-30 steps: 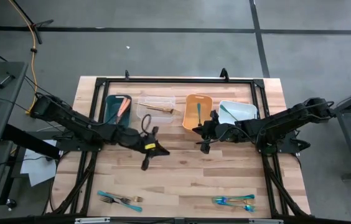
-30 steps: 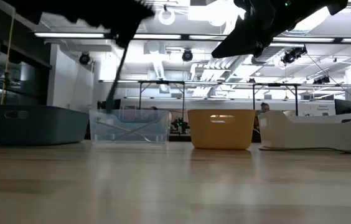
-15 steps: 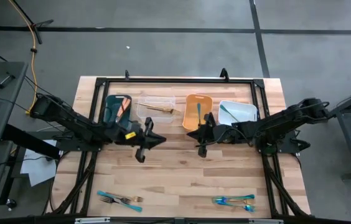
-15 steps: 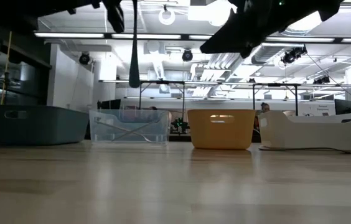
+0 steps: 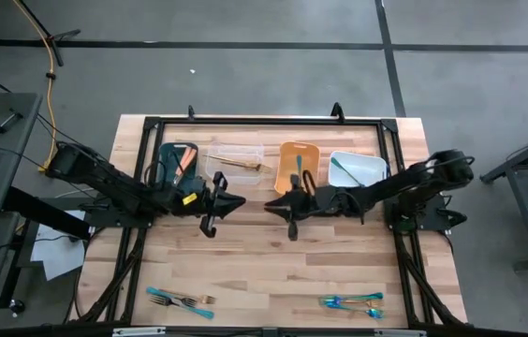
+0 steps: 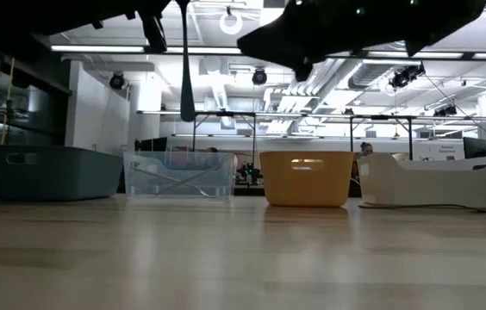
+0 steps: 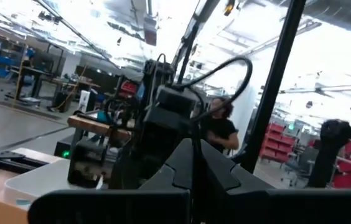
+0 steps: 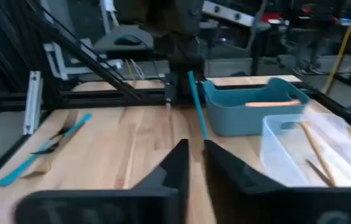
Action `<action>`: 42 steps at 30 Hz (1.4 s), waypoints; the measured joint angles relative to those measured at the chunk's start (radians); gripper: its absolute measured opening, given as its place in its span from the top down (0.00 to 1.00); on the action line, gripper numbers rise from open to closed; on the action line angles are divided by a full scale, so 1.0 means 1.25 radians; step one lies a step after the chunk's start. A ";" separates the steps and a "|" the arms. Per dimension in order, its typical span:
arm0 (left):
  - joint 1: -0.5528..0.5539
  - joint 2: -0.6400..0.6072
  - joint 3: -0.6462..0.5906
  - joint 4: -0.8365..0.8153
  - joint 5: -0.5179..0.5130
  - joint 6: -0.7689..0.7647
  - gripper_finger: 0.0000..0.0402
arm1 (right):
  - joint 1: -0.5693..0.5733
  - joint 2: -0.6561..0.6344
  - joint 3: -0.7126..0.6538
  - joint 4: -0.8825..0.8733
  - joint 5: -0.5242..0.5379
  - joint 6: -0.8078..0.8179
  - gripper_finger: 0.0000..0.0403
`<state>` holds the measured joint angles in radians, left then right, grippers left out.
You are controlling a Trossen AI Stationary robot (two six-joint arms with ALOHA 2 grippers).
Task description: Sort silverware by color (type)
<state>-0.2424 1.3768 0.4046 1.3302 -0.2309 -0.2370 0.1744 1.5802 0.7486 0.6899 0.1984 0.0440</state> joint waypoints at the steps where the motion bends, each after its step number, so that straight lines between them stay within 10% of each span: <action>1: 0.000 0.009 0.000 0.014 -0.001 -0.007 1.00 | -0.001 0.014 0.000 0.021 -0.009 -0.001 0.85; 10: 0.013 0.073 0.022 0.038 -0.008 -0.051 1.00 | 0.000 0.107 0.061 0.074 -0.010 -0.105 0.51; 26: 0.012 0.178 0.095 0.068 -0.006 -0.048 1.00 | -0.003 0.136 0.098 0.060 -0.012 -0.084 0.50; 42: 0.016 0.181 0.096 0.082 -0.008 -0.047 0.98 | -0.005 0.136 0.098 0.059 -0.006 -0.071 0.96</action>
<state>-0.2223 1.6032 0.5247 1.4324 -0.2403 -0.2960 0.1688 1.7504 0.8711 0.7637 0.1903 -0.0443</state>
